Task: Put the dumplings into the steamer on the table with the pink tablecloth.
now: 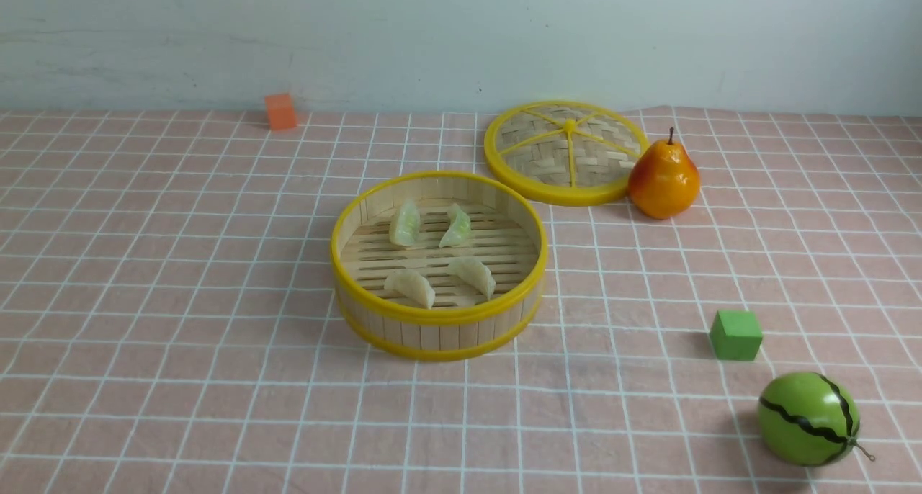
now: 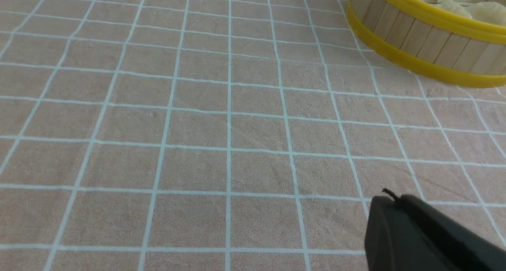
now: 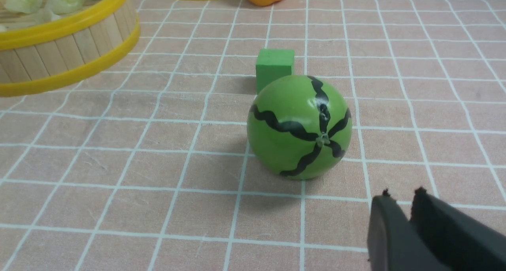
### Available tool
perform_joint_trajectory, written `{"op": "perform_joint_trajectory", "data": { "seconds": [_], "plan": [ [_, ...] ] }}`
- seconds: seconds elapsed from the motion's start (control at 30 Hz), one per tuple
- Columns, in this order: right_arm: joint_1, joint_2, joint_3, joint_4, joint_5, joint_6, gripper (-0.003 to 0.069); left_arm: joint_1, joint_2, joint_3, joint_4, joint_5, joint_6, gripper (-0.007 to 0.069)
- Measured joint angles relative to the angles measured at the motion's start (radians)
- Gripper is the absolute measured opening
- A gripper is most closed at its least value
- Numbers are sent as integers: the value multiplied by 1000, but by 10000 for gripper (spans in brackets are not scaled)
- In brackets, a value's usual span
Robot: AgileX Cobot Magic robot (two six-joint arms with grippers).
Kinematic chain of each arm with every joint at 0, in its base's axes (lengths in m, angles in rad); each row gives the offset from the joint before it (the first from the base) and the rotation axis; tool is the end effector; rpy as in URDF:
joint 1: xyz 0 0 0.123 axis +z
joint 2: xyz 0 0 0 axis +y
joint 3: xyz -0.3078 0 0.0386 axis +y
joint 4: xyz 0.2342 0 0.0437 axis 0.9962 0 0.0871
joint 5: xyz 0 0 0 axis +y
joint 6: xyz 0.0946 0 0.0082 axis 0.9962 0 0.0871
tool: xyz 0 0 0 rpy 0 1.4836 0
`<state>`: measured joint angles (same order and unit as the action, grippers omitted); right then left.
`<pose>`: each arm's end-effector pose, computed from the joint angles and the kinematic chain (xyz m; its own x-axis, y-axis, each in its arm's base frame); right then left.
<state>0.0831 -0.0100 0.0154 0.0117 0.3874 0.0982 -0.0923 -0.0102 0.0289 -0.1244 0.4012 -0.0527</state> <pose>0.0167 0.0018 0.1723 -0.3075 0.0836 -0.9479 -0.0541 0.9930 0.1051 0.0160 -0.0061 0.1670 -0.3410 -0.1355 -0.9302 0.0821 0.9815 -0.1730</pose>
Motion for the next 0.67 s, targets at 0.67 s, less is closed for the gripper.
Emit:
{"op": "perform_joint_trajectory", "data": {
  "seconds": [0.67],
  "plan": [
    [0,0,0,0,0,0,104,0,0,0,0,0,0,-13]
  ]
}}
